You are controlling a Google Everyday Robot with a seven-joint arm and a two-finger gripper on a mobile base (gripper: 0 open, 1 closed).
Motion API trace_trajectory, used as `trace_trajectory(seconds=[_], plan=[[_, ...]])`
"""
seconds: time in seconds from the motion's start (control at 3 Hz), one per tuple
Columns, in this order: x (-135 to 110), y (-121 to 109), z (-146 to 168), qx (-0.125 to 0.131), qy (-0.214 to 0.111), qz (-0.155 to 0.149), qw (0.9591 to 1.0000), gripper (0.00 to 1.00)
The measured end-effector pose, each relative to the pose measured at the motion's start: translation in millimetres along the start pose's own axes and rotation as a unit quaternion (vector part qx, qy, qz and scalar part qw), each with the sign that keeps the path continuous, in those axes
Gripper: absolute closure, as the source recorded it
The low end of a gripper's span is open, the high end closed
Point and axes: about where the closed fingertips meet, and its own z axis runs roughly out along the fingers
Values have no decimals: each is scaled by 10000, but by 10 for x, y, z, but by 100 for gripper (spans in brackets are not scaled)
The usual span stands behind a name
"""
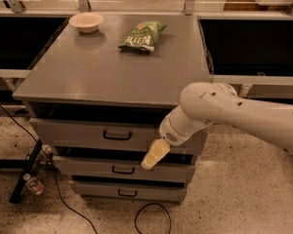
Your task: Open top drawer
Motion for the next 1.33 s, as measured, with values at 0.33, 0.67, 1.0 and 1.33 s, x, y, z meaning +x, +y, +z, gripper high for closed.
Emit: trace_trajectory(seconds=[0.33,0.67,1.0,1.33], plan=[[105,146,-183,-138,-26,-200,9997,0],[102,138,-180,-126,-39,-182,9997,0],[-5,17,-48,169,-242,66,9995,0],[-5,17,-48,169,-242,66,9995,0]])
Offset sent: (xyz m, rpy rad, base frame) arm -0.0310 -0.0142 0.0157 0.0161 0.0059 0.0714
